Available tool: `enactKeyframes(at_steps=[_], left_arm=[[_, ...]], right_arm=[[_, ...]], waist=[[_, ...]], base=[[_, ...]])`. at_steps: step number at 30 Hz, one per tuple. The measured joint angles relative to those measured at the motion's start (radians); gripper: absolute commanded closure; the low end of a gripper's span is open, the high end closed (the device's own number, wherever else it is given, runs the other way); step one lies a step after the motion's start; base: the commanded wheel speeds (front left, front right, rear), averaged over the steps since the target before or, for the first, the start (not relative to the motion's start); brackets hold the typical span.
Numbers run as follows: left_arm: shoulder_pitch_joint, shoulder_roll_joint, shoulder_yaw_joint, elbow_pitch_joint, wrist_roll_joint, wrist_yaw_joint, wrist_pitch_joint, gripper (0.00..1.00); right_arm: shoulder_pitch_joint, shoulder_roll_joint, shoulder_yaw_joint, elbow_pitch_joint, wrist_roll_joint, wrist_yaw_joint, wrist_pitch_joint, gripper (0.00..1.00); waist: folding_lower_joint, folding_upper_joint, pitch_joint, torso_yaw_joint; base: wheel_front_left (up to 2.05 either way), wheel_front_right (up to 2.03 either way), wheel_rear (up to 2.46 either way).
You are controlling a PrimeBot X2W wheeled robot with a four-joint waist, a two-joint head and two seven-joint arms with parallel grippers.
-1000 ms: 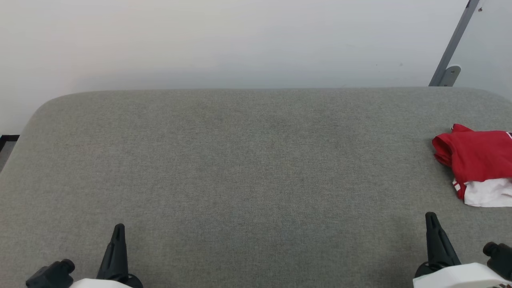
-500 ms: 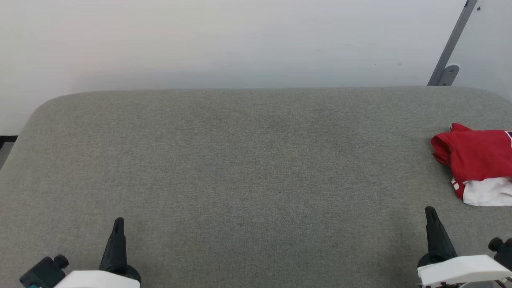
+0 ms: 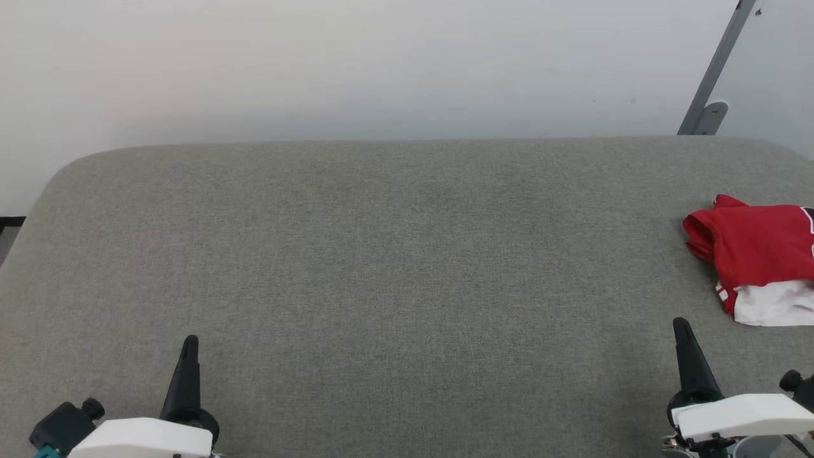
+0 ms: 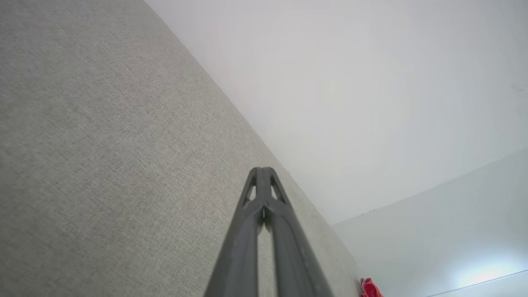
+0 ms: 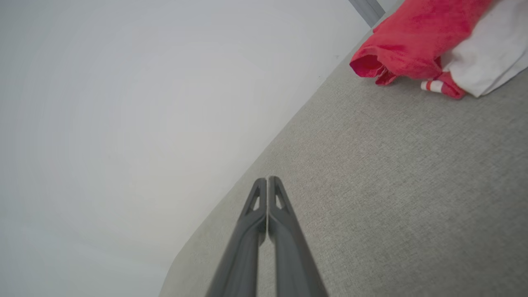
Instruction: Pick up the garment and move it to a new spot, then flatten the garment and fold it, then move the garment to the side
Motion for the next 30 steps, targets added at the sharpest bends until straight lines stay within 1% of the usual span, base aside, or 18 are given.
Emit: enactKeyframes(at_steps=[8,30], left_arm=[[-0.02,-0.003,0.005,0.007,-0.092,0.0,0.02,1.0],[-0.061,-0.015,0.017,0.028,-0.301,0.0,0.081,1.0]], right_arm=[[-0.019,0.001,-0.002,0.006,0.089,0.0,0.026,1.0],[-0.058,0.002,-0.005,0.022,0.313,0.0,0.081,1.0]], waist=[[0.0,0.0,0.001,-0.002],[0.0,0.0,0.002,-0.009]], base=[[0.0,0.0,0.0],[0.0,0.0,0.0]])
